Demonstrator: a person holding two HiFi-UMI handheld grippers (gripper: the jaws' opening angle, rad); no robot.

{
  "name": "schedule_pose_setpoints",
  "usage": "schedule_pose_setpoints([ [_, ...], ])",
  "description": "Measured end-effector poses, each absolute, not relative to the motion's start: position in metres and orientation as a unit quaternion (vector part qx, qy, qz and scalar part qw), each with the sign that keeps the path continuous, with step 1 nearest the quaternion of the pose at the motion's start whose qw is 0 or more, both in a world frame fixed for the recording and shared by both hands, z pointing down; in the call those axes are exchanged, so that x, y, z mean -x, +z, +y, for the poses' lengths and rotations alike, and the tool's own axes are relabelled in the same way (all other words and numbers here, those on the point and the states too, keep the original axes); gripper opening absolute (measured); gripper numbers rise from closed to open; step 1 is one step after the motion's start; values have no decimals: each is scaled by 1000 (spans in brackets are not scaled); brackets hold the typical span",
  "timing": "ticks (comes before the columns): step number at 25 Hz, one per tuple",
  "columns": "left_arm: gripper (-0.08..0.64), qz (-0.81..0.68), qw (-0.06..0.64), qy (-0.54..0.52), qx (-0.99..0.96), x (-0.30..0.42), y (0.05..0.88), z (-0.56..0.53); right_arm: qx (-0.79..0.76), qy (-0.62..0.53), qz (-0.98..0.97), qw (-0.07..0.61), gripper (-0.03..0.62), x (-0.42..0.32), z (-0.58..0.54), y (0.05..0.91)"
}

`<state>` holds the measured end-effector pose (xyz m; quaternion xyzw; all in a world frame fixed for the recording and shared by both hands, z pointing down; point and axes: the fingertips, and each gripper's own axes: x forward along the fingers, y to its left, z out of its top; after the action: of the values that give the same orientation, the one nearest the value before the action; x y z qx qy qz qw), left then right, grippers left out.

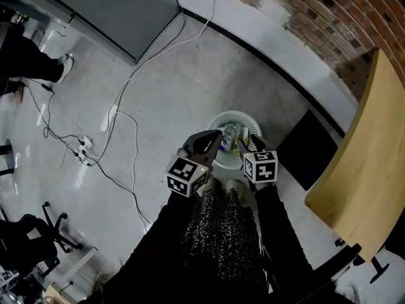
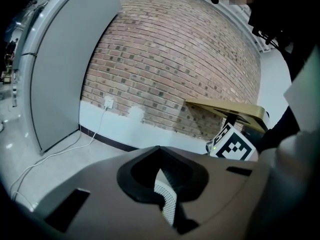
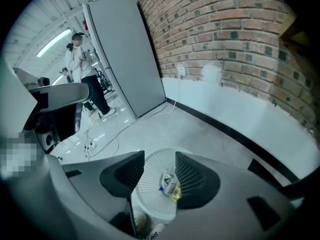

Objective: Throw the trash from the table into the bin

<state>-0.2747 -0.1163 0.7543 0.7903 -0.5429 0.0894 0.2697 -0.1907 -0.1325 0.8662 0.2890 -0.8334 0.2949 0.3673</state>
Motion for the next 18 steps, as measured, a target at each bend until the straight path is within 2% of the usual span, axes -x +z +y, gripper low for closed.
schedule_pose_setpoints([
  [7, 3, -545, 241, 87, -799, 278, 691, -128, -302, 272, -860, 308, 190, 203, -154, 777],
  [12, 3, -555, 217, 87, -799, 286, 639, -132, -319, 231, -875, 281, 73, 197, -164, 709],
  [18, 3, -566, 198, 72, -797, 287, 576, -137, -333, 214, -886, 242, 43, 188, -171, 627],
])
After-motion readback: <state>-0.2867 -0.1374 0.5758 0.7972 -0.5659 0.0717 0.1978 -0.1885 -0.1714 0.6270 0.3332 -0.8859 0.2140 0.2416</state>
